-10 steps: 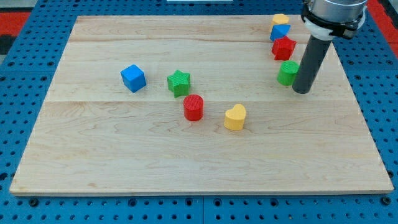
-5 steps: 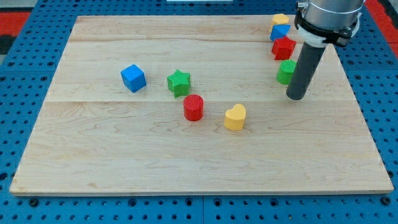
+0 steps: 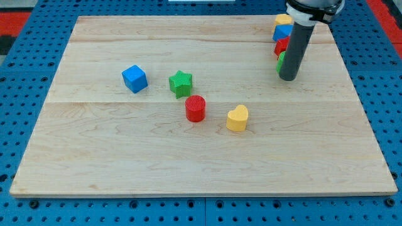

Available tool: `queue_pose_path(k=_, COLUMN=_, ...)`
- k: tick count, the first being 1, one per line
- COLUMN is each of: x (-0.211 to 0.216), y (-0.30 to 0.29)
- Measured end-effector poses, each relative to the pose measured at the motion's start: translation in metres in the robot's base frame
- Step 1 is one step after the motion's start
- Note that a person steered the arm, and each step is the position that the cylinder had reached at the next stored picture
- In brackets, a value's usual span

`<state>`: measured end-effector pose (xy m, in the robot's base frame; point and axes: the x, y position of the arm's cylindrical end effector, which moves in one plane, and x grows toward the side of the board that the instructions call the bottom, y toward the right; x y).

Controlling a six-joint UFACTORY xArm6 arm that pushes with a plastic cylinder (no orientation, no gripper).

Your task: Push green circle to red star

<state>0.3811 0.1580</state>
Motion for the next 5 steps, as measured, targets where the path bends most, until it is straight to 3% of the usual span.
queue_pose_path(k=5, x=-0.014, y=-0.016)
